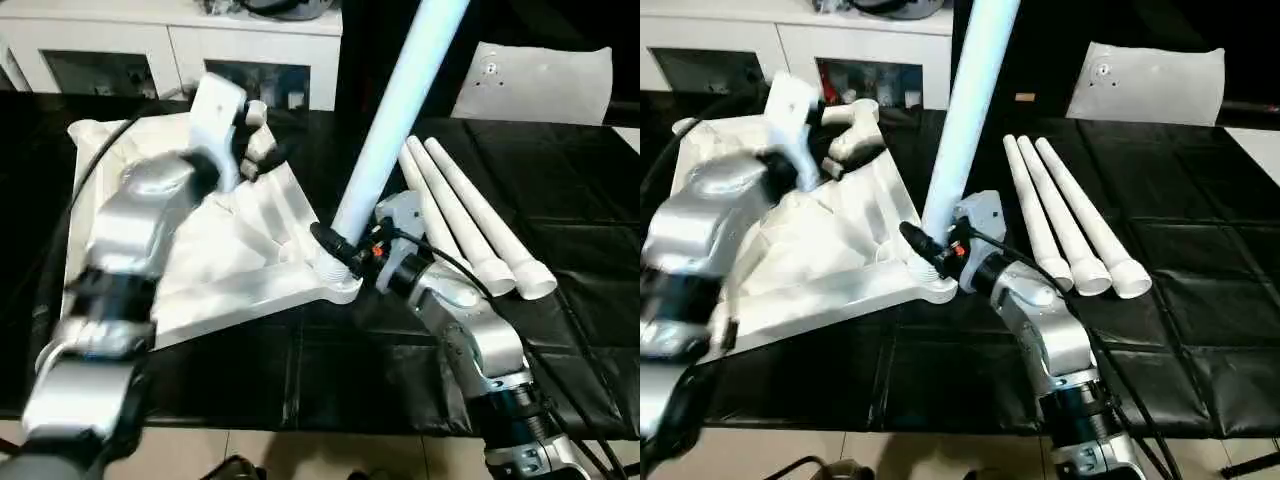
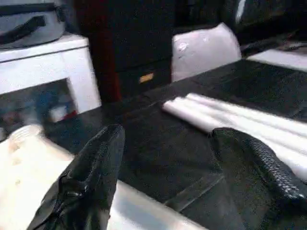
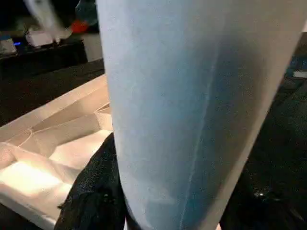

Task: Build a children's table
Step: Insert table leg to table base

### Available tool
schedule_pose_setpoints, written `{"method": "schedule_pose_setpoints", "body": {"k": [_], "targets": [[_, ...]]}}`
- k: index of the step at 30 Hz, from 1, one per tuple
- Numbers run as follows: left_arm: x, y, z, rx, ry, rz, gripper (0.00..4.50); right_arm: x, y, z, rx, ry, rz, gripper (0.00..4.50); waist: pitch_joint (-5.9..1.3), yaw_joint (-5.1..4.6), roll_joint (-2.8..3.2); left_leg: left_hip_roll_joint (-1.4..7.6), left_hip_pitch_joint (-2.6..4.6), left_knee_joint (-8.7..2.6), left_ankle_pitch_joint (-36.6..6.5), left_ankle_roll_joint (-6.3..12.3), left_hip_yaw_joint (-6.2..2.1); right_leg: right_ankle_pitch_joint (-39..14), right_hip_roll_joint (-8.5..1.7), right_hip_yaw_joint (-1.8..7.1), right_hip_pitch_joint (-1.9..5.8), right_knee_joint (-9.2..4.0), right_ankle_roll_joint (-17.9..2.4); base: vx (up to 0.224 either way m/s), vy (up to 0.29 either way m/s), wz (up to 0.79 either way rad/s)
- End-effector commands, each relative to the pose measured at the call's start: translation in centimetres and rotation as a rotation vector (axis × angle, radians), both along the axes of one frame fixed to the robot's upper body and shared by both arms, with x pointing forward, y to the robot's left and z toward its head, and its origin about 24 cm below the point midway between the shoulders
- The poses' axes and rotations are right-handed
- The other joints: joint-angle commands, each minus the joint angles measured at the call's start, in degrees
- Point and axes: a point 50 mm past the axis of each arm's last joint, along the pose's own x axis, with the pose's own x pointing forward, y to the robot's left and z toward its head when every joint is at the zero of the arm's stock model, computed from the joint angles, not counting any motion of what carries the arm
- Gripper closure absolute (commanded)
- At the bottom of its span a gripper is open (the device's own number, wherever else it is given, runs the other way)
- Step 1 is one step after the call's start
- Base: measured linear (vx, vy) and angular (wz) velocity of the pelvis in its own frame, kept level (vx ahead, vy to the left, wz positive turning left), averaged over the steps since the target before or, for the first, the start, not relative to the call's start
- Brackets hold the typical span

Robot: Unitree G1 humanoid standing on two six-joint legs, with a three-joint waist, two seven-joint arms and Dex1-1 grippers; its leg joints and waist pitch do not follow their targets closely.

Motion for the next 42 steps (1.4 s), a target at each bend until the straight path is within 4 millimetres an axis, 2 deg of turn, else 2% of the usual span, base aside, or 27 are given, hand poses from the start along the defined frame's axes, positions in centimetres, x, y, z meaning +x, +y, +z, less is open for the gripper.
{"method": "schedule_pose_setpoints", "body": {"k": [1,3,4,6,7,11,12,13,20,21,22,23,24,25,27,28,30,33,34,36,37,39,40,41,42], "targets": [[-0.8,-2.0,2.5,-0.023,-0.067,-0.131,1.17,-0.1,-0.2,0.0,-0.019,-0.024,-0.007,2.62,-4.68,-0.07,0.92,2.90,0.68,-3.42,-3.2,0.80,-0.99,-0.8,-6.11,3.21,3.69,-3.04,-11.3,0.000,0.000,0.00],[-1.0,-2.6,2.8,-0.020,-0.078,-0.171,1.17,-0.1,-0.3,0.0,-0.020,-0.023,-0.009,2.62,-4.55,-0.02,0.59,2.95,0.66,-3.46,-3.9,0.87,-0.92,-1.7,-6.12,3.24,3.77,-3.12,-11.9,0.000,0.000,0.00],[-1.6,-3.4,3.2,-0.014,-0.092,-0.239,1.17,-0.2,-0.4,-0.1,-0.024,-0.022,-0.015,2.62,-4.40,0.02,1.07,2.93,0.64,-3.52,-4.9,0.63,-1.03,-3.4,-6.17,3.19,3.74,-3.21,-11.8,0.000,0.000,0.00],[-2.3,-4.0,3.4,-0.018,-0.094,-0.309,1.17,-0.1,-0.5,-0.2,-0.028,-0.021,-0.023,2.62,-4.23,-0.13,0.81,2.92,0.75,-3.60,-6.6,0.12,-0.93,-6.5,-6.10,3.25,3.73,-3.60,-11.2,0.000,0.000,0.00],[-2.6,-4.4,3.4,-0.022,-0.095,-0.350,1.17,0.0,-0.6,-0.2,-0.033,-0.020,-0.026,2.62,-4.25,-0.12,0.58,2.91,0.78,-3.61,-6.6,0.00,-0.90,-7.7,-6.14,3.28,3.77,-3.62,-10.9,0.000,0.000,0.00],[-3.8,-5.0,3.0,0.016,-0.089,-0.436,1.17,0.0,-0.8,-0.3,-0.037,-0.018,-0.033,2.62,-4.16,-0.45,0.70,2.90,0.73,-3.63,-6.9,-0.21,-0.91,-9.3,-5.97,3.27,3.65,-3.77,-10.0,0.000,0.000,0.00],[-4.0,-5.1,3.1,0.014,-0.091,-0.444,1.17,0.1,-0.8,-0.2,-0.033,-0.016,-0.038,2.62,-4.13,-0.52,0.45,2.89,0.72,-3.64,-7.0,-0.13,-0.88,-9.7,-5.93,3.26,3.65,-3.91,-9.8,0.000,0.000,0.00],[-4.2,-5.2,3.0,0.011,-0.089,-0.452,1.17,0.1,-0.9,-0.2,-0.031,-0.013,-0.046,2.62,-4.16,-0.49,0.50,2.86,0.73,-3.60,-6.9,-0.12,-0.87,-10.0,-5.95,3.28,3.66,-3.86,-9.8,0.000,0.000,0.00],[-5.5,-5.1,2.6,0.028,-0.091,-0.535,1.17,0.2,-0.8,-0.3,-0.024,-0.009,-0.060,2.62,-4.28,-0.66,0.76,2.86,0.70,-3.64,-6.3,-0.19,-0.94,-7.8,-5.80,3.21,3.59,-3.58,-10.0,0.000,0.000,0.00],[-5.5,-5.1,2.7,0.028,-0.093,-0.536,1.17,0.2,-0.7,-0.3,-0.023,-0.009,-0.060,2.62,-4.29,-0.77,0.23,2.85,0.69,-3.67,-6.2,-0.07,-0.84,-7.7,-5.70,3.20,3.62,-3.64,-9.9,0.000,0.000,0.00],[-5.5,-5.0,2.7,0.030,-0.098,-0.532,1.17,0.2,-0.7,-0.3,-0.018,-0.007,-0.061,2.62,-4.25,-0.63,0.72,2.78,0.69,-3.66,-6.1,-0.06,-0.95,-7.7,-5.75,3.18,3.61,-3.52,-10.0,0.000,0.000,0.00],[-5.5,-4.9,2.8,0.028,-0.101,-0.524,1.17,0.2,-0.7,-0.3,-0.011,-0.002,-0.063,2.62,-4.25,-0.63,0.85,2.83,0.83,-3.63,-6.4,-0.12,-0.90,-8.0,-5.73,3.21,3.47,-3.65,-9.9,0.000,0.000,0.00],[-5.3,-4.6,3.0,0.013,-0.108,-0.506,1.17,0.3,-0.8,-0.3,-0.017,-0.005,-0.067,2.62,-4.20,-0.77,0.31,2.87,0.83,-3.70,-6.6,-0.06,-0.82,-8.3,-5.67,3.21,3.48,-3.73,-9.8,0.000,0.000,0.00],[-5.2,-4.2,3.2,0.004,-0.116,-0.479,1.17,0.4,-0.8,-0.3,-0.013,-0.004,-0.074,2.62,-4.21,-0.60,0.57,2.84,0.82,-3.70,-6.6,-0.17,-0.88,-8.6,-5.77,3.19,3.53,-3.66,-9.7,0.000,0.000,0.00],[-4.7,-3.4,3.2,-0.011,-0.117,-0.418,1.17,0.6,-0.9,-0.1,0.004,0.001,-0.093,2.62,-4.21,-0.58,0.21,2.79,0.77,-3.70,-6.5,-0.27,-0.83,-9.2,-5.76,3.25,3.57,-3.71,-9.4,0.000,0.000,0.00],[-4.3,-2.5,2.9,-0.015,-0.110,-0.353,1.17,0.7,-1.0,0.0,0.031,0.014,-0.113,2.62,-4.21,-0.48,0.75,2.80,0.78,-3.68,-6.4,-0.39,-0.92,-9.0,-5.85,3.27,3.52,-3.57,-9.5,0.000,0.000,0.00],[-3.9,-1.2,2.1,0.013,-0.089,-0.282,1.17,0.8,-1.0,0.0,0.045,0.029,-0.124,2.62,-4.21,-0.66,0.57,2.72,0.79,-3.69,-6.9,-0.45,-0.89,-9.3,-5.76,3.24,3.50,-3.76,-9.4,0.000,0.000,0.00],[-3.7,0.4,0.5,0.095,-0.049,-0.220,1.17,0.8,-1.1,0.1,0.052,0.018,-0.135,2.62,-4.23,-1.09,0.73,2.69,0.63,-3.87,-6.7,-0.85,-1.05,-9.1,-5.57,3.19,3.55,-3.62,-8.2,0.000,0.000,0.00],[-4.0,1.7,-1.1,0.137,0.003,-0.192,0.99,1.0,-1.3,0.3,0.064,0.012,-0.152,2.62,-4.27,-1.39,0.97,2.74,0.71,-3.87,-6.8,-1.02,-1.11,-8.6,-5.65,3.19,3.51,-3.52,-8.4,0.000,0.000,0.00],[-4.2,2.2,-1.8,0.136,0.029,-0.188,0.81,1.1,-1.4,0.4,0.070,0.014,-0.162,2.62,-4.34,-1.43,1.21,2.74,0.90,-3.84,-6.8,-1.13,-1.05,-8.3,-5.61,3.19,3.37,-3.52,-8.7,0.000,0.000,0.00],[-4.8,2.5,-3.1,0.130,0.081,-0.205,0.81,1.2,-1.6,0.5,0.047,-0.028,-0.182,2.62,-4.34,-1.35,1.16,2.88,0.90,-3.87,-6.6,-1.25,-1.04,-7.4,-5.79,3.20,3.30,-3.37,-9.5,0.000,0.000,0.00],[-5.3,2.4,-4.0,0.153,0.105,-0.226,0.76,1.3,-1.8,0.4,0.031,-0.034,-0.198,2.62,-4.32,-1.46,1.09,2.86,0.93,-3.86,-7.1,-1.24,-0.93,-7.4,-5.72,3.24,3.22,-3.42,-9.8,0.000,0.000,0.00],[-5.9,2.3,-5.1,0.202,0.130,-0.254,0.46,1.5,-2.1,0.2,0.014,-0.008,-0.223,2.62,-4.18,-1.36,0.99,2.87,1.01,-4.00,-7.4,-1.02,-0.92,-7.9,-5.60,3.28,3.17,-3.45,-9.9,0.000,0.000,0.00],[-5.9,2.3,-5.1,0.202,0.130,-0.254,0.46,1.5,-2.1,0.2,0.014,-0.008,-0.223,2.62,-4.16,-1.30,1.06,2.95,1.13,-4.02,-7.6,-1.04,-0.94,-8.3,-5.67,3.30,3.09,-3.53,-9.8,0.000,0.000,0.00],[-7.1,1.5,-6.9,0.229,0.184,-0.328,0.39,1.6,-2.3,0.0,0.014,0.035,-0.211,2.62,-4.13,-1.38,0.46,2.93,1.05,-4.06,-7.7,-0.87,-0.86,-8.6,-5.63,3.33,3.20,-3.59,-9.8,0.000,0.000,0.00]]}}
